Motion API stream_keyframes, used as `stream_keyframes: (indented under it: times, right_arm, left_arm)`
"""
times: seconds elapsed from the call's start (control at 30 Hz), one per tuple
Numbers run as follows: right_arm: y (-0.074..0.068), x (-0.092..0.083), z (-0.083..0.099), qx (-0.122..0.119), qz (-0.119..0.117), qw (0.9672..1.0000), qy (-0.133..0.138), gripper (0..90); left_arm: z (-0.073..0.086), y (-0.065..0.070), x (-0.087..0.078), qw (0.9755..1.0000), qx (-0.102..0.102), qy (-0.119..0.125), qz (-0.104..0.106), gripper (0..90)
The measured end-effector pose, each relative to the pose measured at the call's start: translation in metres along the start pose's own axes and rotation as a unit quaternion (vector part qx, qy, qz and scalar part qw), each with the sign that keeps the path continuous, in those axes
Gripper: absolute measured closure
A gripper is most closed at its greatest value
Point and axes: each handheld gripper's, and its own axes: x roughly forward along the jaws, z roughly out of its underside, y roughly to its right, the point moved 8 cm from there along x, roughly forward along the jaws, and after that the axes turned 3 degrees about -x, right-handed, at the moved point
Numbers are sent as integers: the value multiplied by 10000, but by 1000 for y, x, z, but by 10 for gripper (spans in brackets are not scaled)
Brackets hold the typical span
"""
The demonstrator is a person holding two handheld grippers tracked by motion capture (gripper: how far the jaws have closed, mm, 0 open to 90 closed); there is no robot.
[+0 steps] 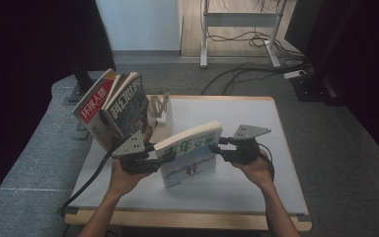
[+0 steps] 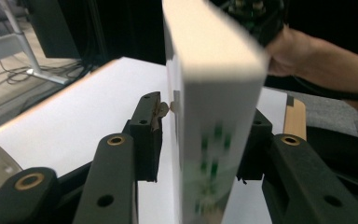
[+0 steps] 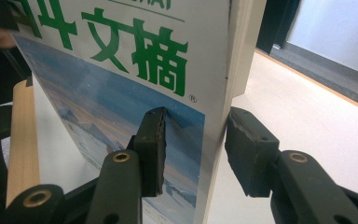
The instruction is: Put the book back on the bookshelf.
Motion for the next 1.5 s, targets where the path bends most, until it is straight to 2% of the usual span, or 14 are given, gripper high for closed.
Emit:
stream_keyframes:
  times: [0.07,0.13,0.2,0.27,0.47,0.77,1.03,1.3,1.5]
  right_arm:
    - [0,0,0,4,4,10000,6,574]
    - [0,0,0,12,3,10000,16,574]
    - [0,0,0,20,-3,10000,20,575]
    - [1,0,2,10,12,10000,-1,578]
    - [6,-2,8,28,245,9997,-74,596]
    - [21,-16,26,140,707,9972,-175,595]
    - [37,-35,55,360,1096,9928,-328,545]
    - [51,-51,93,608,1492,9850,-615,446]
    - [55,-53,120,784,1607,9797,-906,347]
  left_arm:
    - [-4,0,1,10000,31,-53,-61,618]
    - [-6,1,3,9998,81,-110,-154,692]
    - [-5,1,2,9998,55,-117,-168,714]
    - [-5,2,2,9998,39,-113,-166,724]
    - [-5,1,2,9998,38,-121,-166,727]
    - [-5,1,2,9998,53,-125,-132,725]
    - [-6,0,3,9996,115,-172,-179,720]
    - [-7,-1,3,9993,105,-294,-205,722]
    - [-8,-1,2,9986,102,-466,-209,721]
